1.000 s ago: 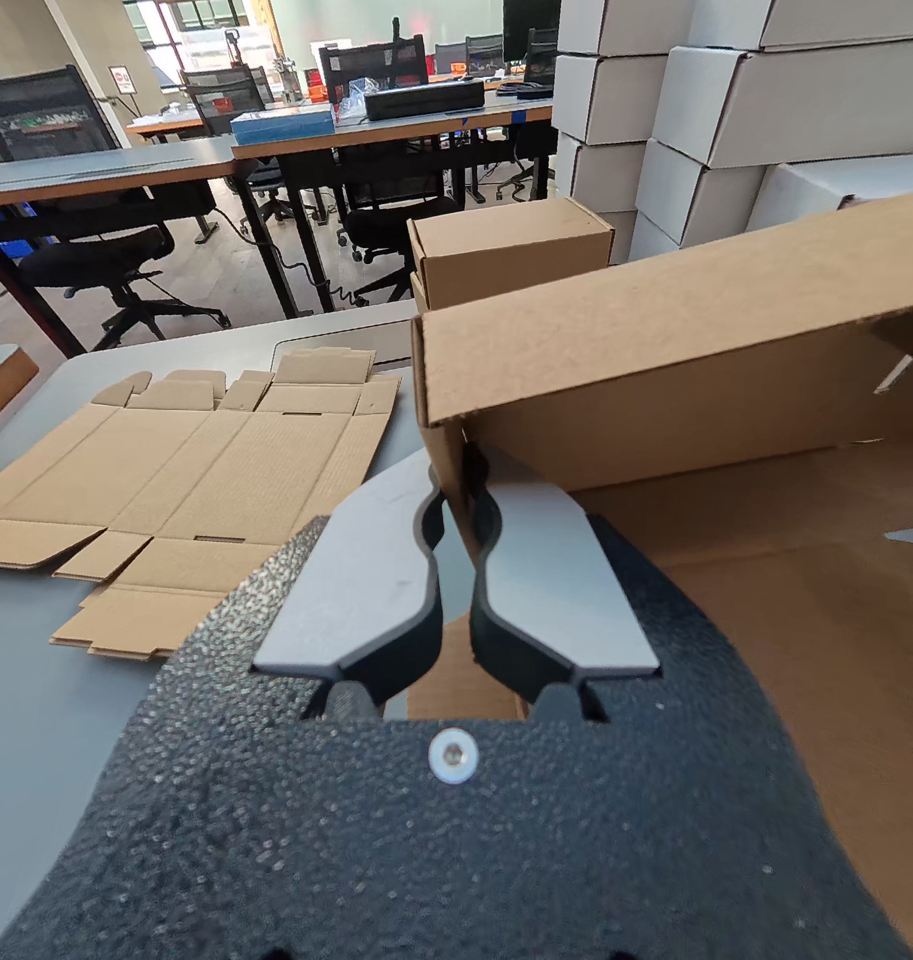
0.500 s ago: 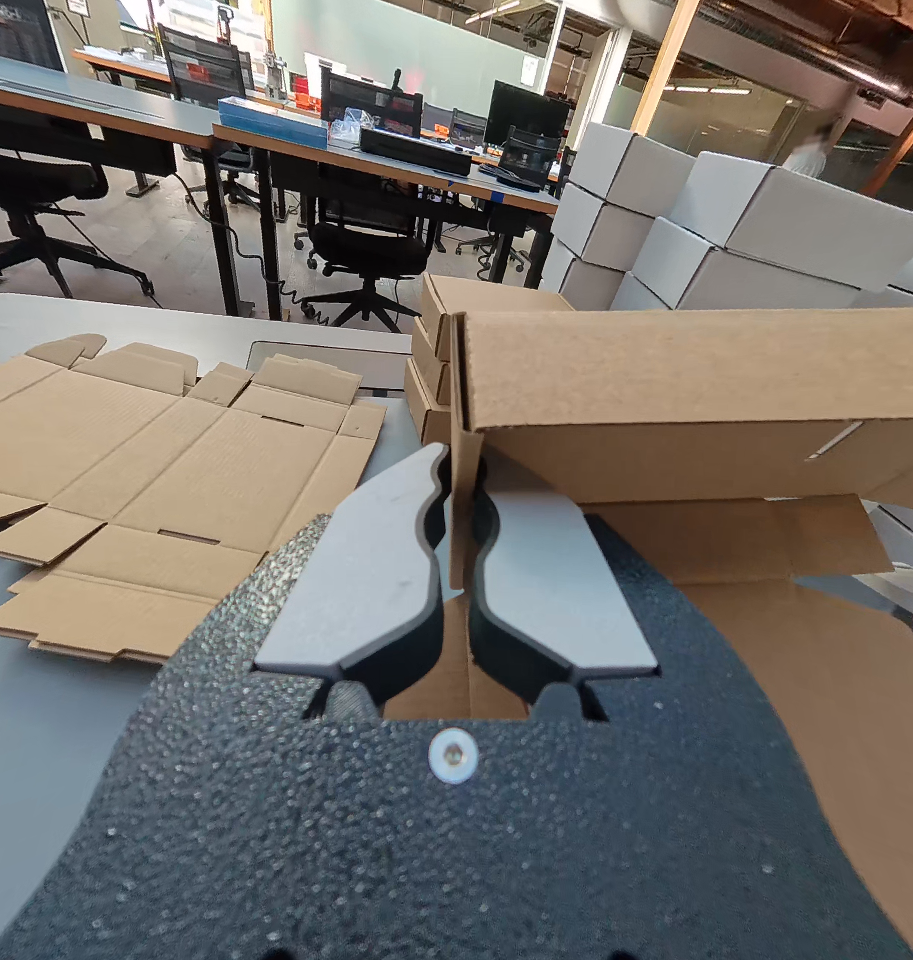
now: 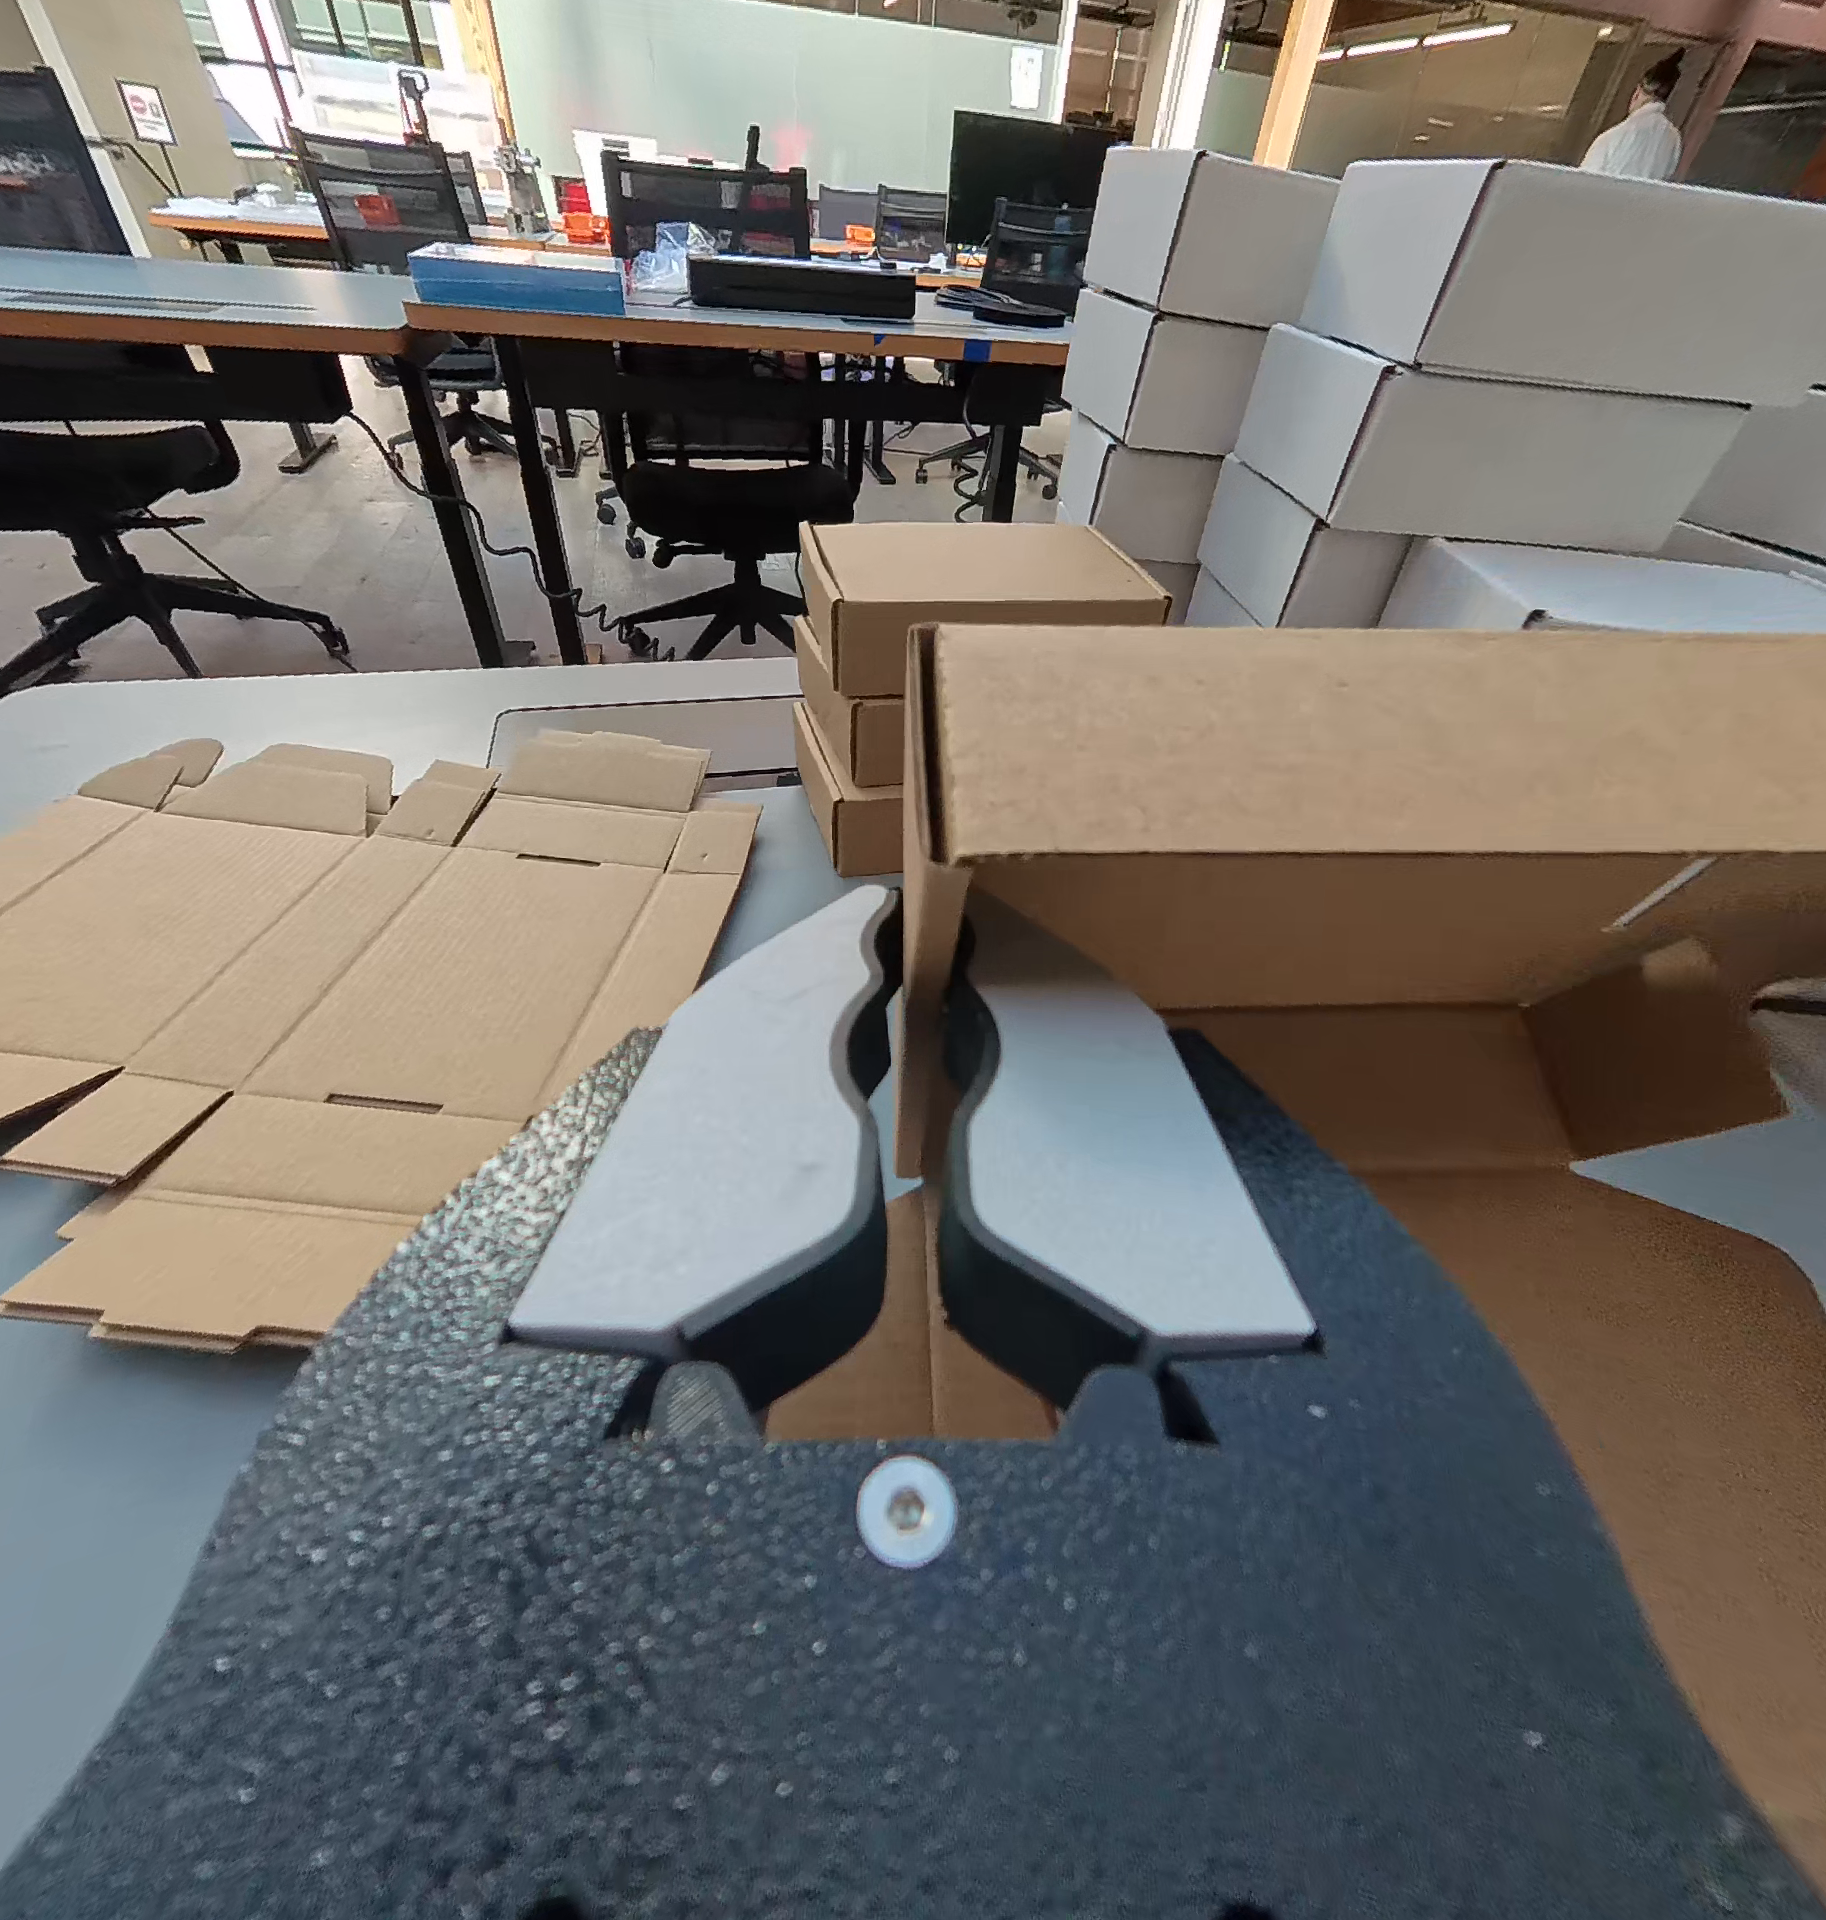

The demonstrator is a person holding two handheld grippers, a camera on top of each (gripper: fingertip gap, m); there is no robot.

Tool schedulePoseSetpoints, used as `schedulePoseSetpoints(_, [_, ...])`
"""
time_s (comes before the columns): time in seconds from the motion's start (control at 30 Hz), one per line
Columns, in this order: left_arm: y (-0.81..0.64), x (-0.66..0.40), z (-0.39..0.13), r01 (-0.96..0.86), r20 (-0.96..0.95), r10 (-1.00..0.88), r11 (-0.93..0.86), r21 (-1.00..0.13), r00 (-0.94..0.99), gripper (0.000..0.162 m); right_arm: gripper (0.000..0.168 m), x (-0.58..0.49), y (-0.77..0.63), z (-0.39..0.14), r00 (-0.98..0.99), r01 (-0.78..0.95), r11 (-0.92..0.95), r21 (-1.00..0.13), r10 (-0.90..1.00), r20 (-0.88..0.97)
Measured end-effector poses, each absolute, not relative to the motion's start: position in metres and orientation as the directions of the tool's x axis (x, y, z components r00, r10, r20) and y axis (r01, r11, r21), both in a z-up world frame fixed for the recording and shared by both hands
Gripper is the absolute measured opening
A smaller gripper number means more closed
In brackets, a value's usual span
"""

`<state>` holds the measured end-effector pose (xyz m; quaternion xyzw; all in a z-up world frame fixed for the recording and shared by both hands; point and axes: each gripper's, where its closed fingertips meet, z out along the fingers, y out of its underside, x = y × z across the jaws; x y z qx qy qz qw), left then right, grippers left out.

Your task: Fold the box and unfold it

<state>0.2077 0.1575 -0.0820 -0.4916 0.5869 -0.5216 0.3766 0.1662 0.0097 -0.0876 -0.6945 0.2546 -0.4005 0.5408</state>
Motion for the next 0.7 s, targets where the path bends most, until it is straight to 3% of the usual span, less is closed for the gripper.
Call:
schedulePoseSetpoints(0.07, [0.152,0.208,-0.082,-0.198,0.083,-0.968,-0.036,-0.980,-0.236,0.005,0.000,0.164,0.020,-0.090,0.472,0.180,-0.518,-0.836,-0.700,0.535])
schedulePoseSetpoints(0.17, [0.143,0.208,-0.083,-0.240,0.163,-0.948,-0.097,-0.966,-0.274,0.006,0.000,0.167,0.032,-0.109,0.337,0.230,-0.816,-0.531,-0.445,0.830])
schedulePoseSetpoints(0.23, [0.140,0.208,-0.085,-0.264,0.195,-0.938,-0.119,-0.957,-0.285,0.006,0.000,0.168,0.037,-0.124,0.308,0.209,-0.918,-0.337,-0.265,0.914])
schedulePoseSetpoints(0.3, [0.141,0.208,-0.087,-0.274,0.202,-0.936,-0.121,-0.954,-0.289,0.007,0.000,0.169,0.042,-0.135,0.329,0.188,-0.941,-0.281,-0.209,0.921])
schedulePoseSetpoints(0.4, [0.143,0.207,-0.093,-0.282,0.183,-0.941,-0.100,-0.954,-0.284,0.007,0.000,0.167,0.048,-0.148,0.426,0.164,-0.923,-0.349,-0.253,0.869])
schedulePoseSetpoints(0.53, [0.152,0.211,-0.098,-0.272,0.123,-0.956,-0.048,-0.961,-0.267,0.005,0.000,0.165,0.046,-0.130,0.387,0.190,-0.868,-0.459,-0.363,0.848])
schedulePoseSetpoints(0.7, [0.174,0.218,-0.098,-0.255,0.098,-0.969,-0.038,-0.966,-0.226,0.004,0.000,0.143,0.035,-0.089,0.563,0.186,-0.523,-0.832,-0.638,0.526])
